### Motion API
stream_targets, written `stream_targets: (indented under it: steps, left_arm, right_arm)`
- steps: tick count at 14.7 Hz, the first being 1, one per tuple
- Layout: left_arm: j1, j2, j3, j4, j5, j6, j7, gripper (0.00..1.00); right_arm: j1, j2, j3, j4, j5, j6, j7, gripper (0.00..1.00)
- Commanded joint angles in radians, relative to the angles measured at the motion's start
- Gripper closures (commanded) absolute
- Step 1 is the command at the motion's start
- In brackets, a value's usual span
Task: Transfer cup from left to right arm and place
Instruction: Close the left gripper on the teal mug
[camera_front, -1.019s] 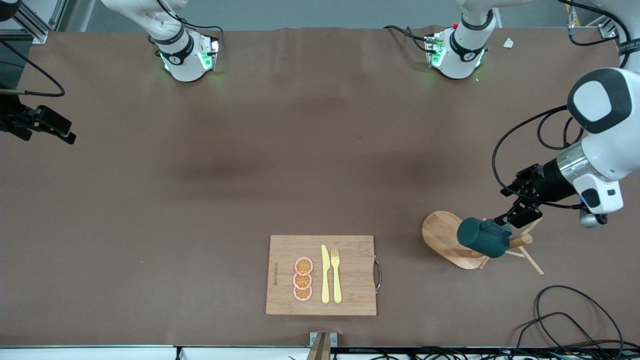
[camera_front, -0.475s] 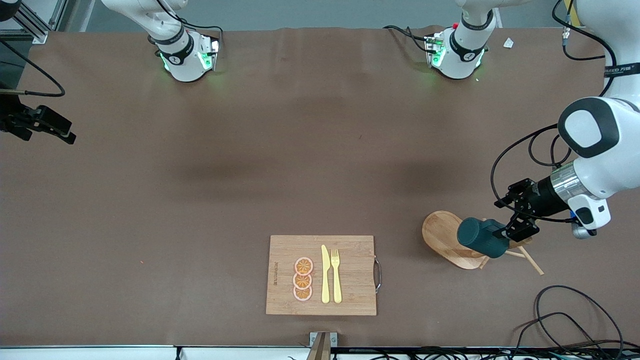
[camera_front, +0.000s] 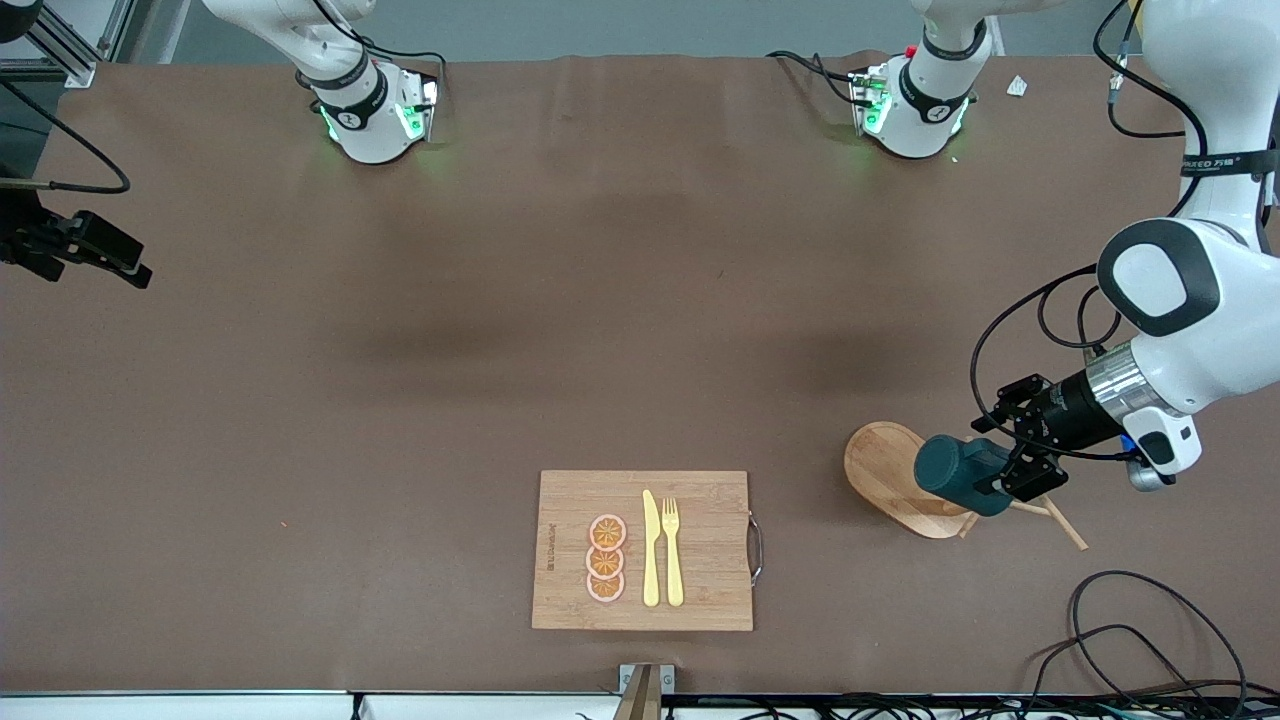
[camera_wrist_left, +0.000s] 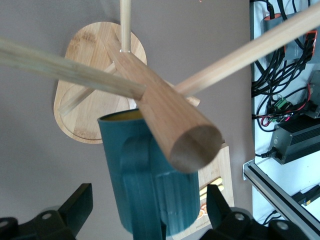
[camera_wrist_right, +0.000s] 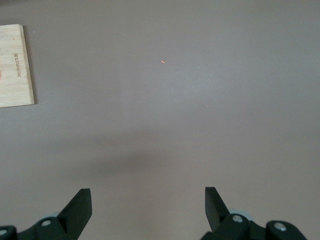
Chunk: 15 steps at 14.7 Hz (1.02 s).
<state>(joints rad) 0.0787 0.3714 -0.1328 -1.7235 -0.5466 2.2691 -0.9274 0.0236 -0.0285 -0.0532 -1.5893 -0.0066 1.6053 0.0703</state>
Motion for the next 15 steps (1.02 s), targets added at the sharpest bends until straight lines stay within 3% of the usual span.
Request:
stream_targets:
  steps: [1, 13, 15]
  left_arm:
    - [0.001, 0.033, -0.002, 0.041, -0.051, 0.009, 0.001, 0.0]
    - [-0.005, 0.084, -0.001, 0.082, -0.067, 0.009, 0.001, 0.0]
    - [-0.007, 0.087, -0.002, 0.088, -0.067, 0.009, -0.004, 0.07]
  right_arm:
    - [0.003, -0.011, -0.002, -0.011, -0.004, 0.007, -0.003, 0.0]
    - [-0.001, -0.011, -0.002, -0.012, -0.004, 0.007, -0.003, 0.0]
    - [-0.001, -0.011, -0.002, -0.012, -0.004, 0.007, -0.003, 0.0]
